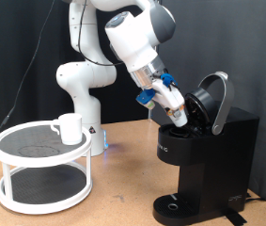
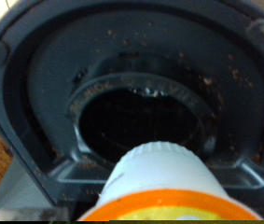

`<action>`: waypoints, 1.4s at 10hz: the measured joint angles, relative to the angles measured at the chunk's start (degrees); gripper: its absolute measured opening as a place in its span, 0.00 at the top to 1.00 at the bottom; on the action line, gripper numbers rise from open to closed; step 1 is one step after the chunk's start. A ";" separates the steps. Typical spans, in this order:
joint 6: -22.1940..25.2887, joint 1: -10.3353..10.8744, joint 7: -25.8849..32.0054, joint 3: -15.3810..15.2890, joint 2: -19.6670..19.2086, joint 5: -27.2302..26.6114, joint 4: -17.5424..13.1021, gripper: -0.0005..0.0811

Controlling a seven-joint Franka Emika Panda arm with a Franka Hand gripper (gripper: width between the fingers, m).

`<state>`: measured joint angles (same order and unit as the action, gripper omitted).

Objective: Make a cup of coffee with the keurig machine

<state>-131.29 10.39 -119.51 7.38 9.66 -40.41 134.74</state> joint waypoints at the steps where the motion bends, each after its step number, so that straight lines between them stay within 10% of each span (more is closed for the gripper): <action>1: -0.30 -0.22 0.00 0.13 -0.53 0.10 -0.01 0.54; 12: -0.86 -1.09 0.01 0.22 -2.16 -0.13 -0.85 0.54; 14: -0.29 -1.02 0.02 0.13 -2.16 -0.23 -1.19 0.42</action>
<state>-131.58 9.38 -119.49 7.51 7.49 -40.64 133.55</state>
